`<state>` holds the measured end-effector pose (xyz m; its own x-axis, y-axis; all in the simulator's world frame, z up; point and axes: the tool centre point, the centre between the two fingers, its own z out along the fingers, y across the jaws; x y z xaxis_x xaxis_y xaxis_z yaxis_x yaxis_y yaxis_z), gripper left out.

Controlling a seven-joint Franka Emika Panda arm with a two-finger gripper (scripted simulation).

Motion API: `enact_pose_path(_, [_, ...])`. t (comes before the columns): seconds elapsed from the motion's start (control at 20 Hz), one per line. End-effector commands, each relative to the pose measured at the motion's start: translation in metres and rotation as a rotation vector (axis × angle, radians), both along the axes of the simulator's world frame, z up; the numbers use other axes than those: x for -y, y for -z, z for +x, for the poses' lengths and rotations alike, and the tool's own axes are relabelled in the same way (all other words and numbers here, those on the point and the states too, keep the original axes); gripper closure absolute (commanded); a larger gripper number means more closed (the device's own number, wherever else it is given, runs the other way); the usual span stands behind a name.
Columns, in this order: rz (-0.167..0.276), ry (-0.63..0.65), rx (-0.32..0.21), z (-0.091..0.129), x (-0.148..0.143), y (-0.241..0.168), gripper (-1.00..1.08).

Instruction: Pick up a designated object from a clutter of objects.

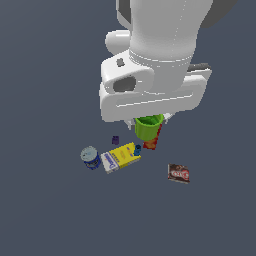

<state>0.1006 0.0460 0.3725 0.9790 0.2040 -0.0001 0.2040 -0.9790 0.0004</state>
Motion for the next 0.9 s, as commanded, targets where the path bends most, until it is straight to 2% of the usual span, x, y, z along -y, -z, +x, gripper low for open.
enact_pose_path(0.0, [0.000,0.000,0.000,0.000,-0.003,-0.020,1.08])
enact_pose_path(0.4, [0.000,0.000,0.000,0.002,-0.008,-0.055,1.08])
enact_pose_path(0.85, [0.000,0.000,0.000,0.003,-0.009,-0.061,1.08])
